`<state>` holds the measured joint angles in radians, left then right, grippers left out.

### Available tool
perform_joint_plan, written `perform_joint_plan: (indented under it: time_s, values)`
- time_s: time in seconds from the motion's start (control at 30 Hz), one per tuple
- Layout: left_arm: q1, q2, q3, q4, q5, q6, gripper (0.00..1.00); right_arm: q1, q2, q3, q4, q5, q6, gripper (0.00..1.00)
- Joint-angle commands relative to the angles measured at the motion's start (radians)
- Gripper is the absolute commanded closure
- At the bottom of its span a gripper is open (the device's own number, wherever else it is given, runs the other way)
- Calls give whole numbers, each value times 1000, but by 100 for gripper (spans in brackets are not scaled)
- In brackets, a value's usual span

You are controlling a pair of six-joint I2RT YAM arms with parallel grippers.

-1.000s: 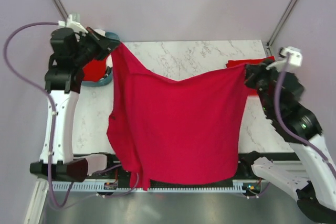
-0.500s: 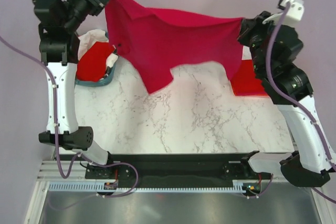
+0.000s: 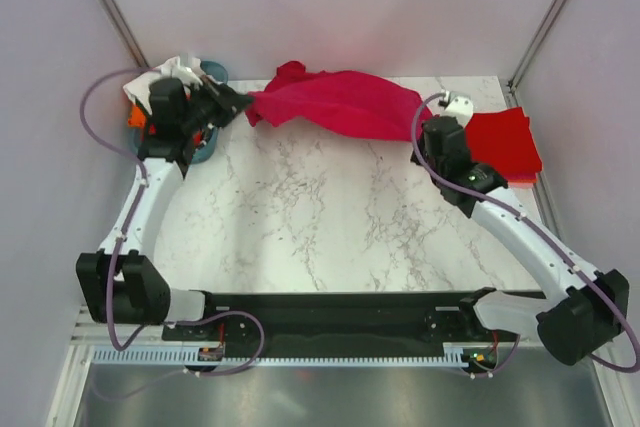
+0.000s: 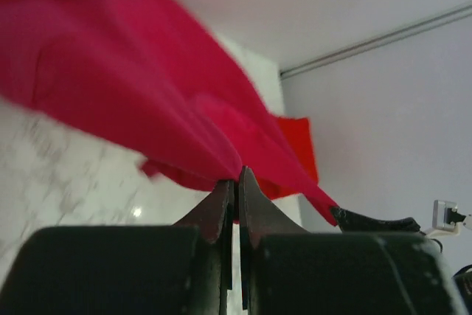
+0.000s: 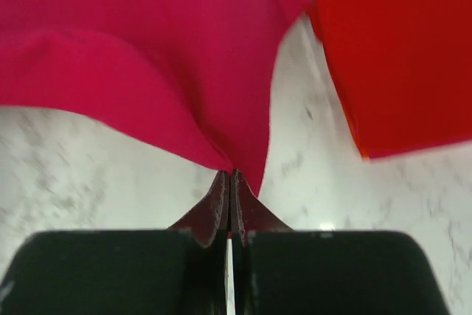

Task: Fold and stack the t-shirts
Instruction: Flatten the tshirt out

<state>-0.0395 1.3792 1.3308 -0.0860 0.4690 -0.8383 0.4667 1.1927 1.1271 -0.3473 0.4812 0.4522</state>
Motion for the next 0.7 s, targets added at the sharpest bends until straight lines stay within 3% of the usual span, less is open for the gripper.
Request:
perform_joint_plan:
  time_s: [0.0,0.17,0.3,0.67]
  values:
    - [-8,-228,-279,63,-50,53,98,-10,-74,-178,64,-68,91,100]
    - [-8,-504,-602,45,-93,38,98,-10,-177,-424,84,-102,155,100]
    - [-10,-658,-836,20,-46,4,98,-10,-286,-545,59,-125,177,100]
    - [-10,-954,-1028,-213,-72,-2,98,-10,-589,-728,-136,-326,310,100]
